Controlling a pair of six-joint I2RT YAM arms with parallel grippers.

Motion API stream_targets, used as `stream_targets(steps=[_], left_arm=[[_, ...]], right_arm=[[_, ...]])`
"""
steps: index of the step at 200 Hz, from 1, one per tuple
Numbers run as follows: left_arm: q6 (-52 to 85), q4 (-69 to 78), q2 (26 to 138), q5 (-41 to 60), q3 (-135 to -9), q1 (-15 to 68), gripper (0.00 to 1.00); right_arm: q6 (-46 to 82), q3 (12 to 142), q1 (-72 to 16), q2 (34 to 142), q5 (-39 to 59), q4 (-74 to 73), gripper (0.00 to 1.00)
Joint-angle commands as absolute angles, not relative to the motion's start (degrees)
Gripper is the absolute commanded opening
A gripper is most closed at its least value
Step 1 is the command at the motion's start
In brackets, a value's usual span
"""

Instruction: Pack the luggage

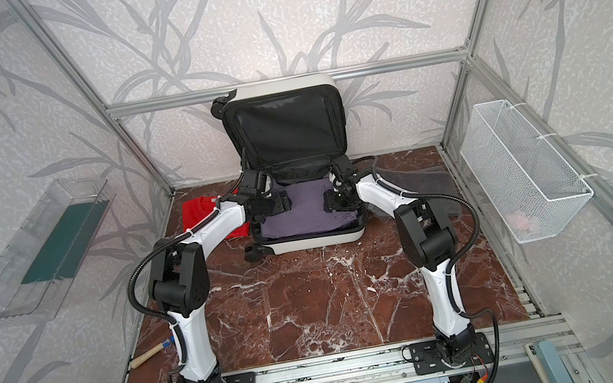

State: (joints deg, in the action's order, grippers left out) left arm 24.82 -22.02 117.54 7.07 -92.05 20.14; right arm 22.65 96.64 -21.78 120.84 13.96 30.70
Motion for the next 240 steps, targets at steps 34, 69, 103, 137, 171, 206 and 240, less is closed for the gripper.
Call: stream_targets(steps=[34,69,103,137,171,206,240], left_arm=[[23.8,-21.7,118.3,4.9,-89.3,20.0,0.88],[23.7,-22.3,118.4,4.7,-89.3,20.0,0.88],[23.9,-22.5,117.8,5.0,-89.9,20.0,0.87],[24.1,-22.8,116.8,5.9,-91.1,20.1,0.88],[24.6,-22.8,115.2,6.9,-92.4,20.4,0.87],[25.2,-23.0,114.0,7.9,-94.7,21.1,0.87],[24.7,-23.5,113.6,7.8,-96.5,22.5,0.88]], right_arm=[[23.4,95.0,-21.7,122.1,14.2,30.4,0.61],[23.8,94.3,-21.6,122.0,15.1,29.7,0.61],[24.1,93.9,-21.4,121.5,15.9,29.0,0.61],[24.4,94.1,-21.2,120.6,16.8,28.7,0.61],[24.4,94.7,-21.1,119.6,17.6,28.7,0.61],[24.3,95.2,-21.1,118.4,18.3,28.7,0.61],[24.2,94.8,-21.0,117.1,18.1,28.6,0.62]])
